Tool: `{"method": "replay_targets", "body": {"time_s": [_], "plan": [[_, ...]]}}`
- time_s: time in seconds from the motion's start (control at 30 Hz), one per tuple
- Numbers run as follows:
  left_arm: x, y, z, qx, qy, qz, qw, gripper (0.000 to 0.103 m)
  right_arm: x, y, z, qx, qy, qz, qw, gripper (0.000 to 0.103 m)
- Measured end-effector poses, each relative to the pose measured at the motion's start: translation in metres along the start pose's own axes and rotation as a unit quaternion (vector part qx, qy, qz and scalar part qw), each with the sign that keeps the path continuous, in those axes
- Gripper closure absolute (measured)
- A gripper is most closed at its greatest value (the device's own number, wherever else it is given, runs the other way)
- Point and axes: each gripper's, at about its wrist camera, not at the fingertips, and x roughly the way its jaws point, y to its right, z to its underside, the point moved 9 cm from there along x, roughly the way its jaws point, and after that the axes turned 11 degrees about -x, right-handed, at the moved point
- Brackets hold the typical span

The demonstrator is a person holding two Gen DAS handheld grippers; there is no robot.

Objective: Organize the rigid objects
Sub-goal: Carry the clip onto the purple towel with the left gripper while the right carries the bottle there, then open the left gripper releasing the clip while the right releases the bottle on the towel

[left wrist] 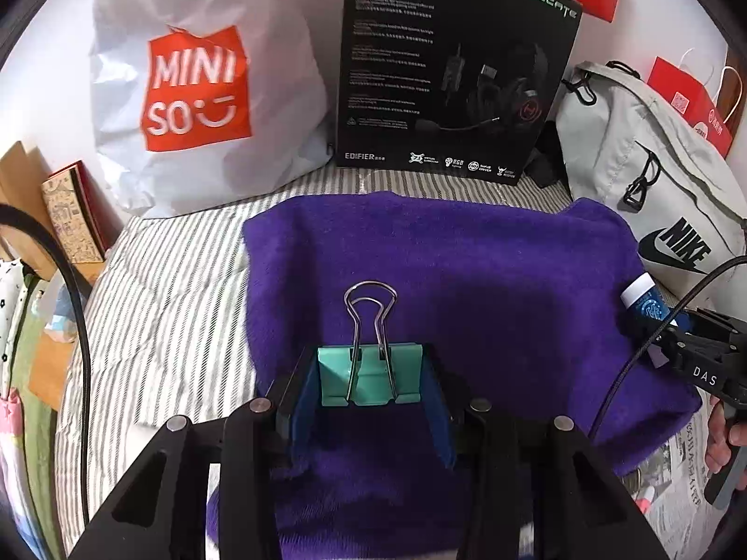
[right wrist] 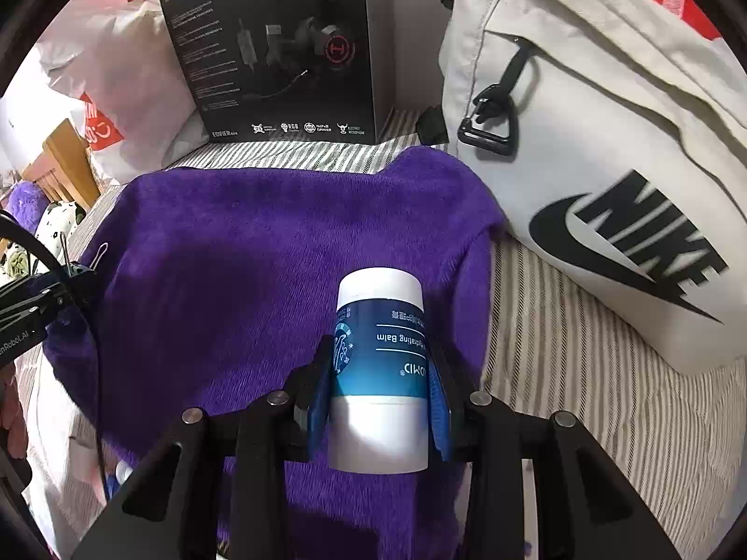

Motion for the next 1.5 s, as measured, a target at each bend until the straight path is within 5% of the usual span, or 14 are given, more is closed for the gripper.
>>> {"method": "replay_targets", "body": {"time_s": [0.83, 1.17, 1.5], "plan": [[0.035, 0.004, 0.006, 0.022, -0.016, -0.026, 0.9993, 0.063, 0.020, -0.007, -0.005, -0.033, -0.001, 0.003, 0.999, 0.066], [0.030, 0.003, 0.014, 0.023, -0.021, -0.034, 0.9989, 0.037, 0.000, -0.012, 0.006, -0.029, 0.003, -0.016, 0.999, 0.048], [0.006, 0.001, 0.019, 0.022, -0.018, -0.023, 0.9993, 0.036, -0.042, -0.007, 0.019, -0.022, 0.012, 0.023, 0.999, 0.031]]}}
